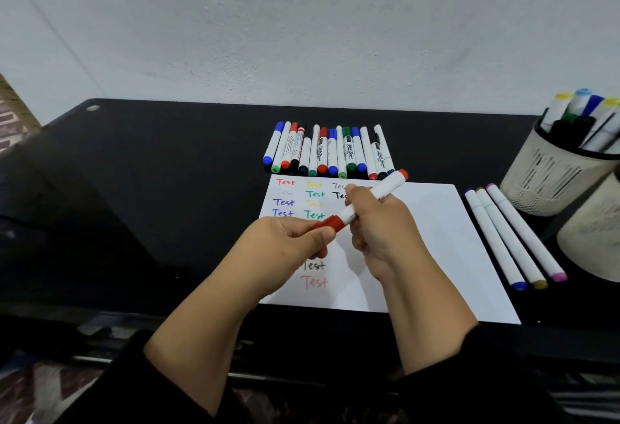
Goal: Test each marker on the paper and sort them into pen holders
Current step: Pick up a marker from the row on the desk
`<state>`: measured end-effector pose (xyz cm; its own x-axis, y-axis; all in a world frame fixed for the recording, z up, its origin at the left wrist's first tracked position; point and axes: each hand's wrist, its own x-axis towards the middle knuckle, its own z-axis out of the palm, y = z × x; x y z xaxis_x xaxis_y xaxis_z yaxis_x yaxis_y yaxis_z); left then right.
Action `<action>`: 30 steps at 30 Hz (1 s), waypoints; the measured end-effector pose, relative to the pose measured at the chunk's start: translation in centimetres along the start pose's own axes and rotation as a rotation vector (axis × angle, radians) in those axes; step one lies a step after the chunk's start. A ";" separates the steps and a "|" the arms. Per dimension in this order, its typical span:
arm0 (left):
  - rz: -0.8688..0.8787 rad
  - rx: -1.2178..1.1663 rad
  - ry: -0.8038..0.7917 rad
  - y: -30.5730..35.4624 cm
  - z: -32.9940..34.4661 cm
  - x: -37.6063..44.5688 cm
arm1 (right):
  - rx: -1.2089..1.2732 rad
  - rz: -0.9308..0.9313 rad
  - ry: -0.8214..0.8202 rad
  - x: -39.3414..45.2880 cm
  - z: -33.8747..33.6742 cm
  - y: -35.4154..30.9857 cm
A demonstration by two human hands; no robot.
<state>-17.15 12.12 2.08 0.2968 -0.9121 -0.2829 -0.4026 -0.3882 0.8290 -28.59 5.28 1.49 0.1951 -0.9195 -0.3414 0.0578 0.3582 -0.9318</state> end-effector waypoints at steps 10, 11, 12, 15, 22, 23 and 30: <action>0.035 0.029 0.046 0.0 0.1 -0.3 | 0.026 0.005 0.008 0.2 0.2 0.0; 0.014 -0.043 0.017 0.0 -0.1 -0.4 | 0.035 -0.005 -0.026 0.1 0.1 -0.1; -0.003 -0.101 -0.017 -0.2 -0.3 -0.4 | 0.040 -0.013 -0.053 0.0 0.1 -0.2; -0.041 -0.286 -0.105 -0.7 -0.4 -0.4 | 0.035 -0.035 -0.099 0.1 0.0 -0.2; -0.094 -0.474 -0.154 -0.9 -0.7 -1.0 | 0.027 -0.061 -0.088 -0.1 0.5 0.3; -0.073 -0.391 -0.109 -1.0 -0.7 -0.9 | 0.013 -0.050 -0.071 -0.1 0.7 0.3; -0.127 -0.622 -0.278 -1.2 -1.1 -1.0 | -0.025 -0.106 -0.163 -0.4 0.6 -0.1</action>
<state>-16.05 13.62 1.89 0.0421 -0.8968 -0.4404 0.2161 -0.4222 0.8804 -28.14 5.72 1.84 0.3450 -0.9129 -0.2182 0.0623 0.2543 -0.9651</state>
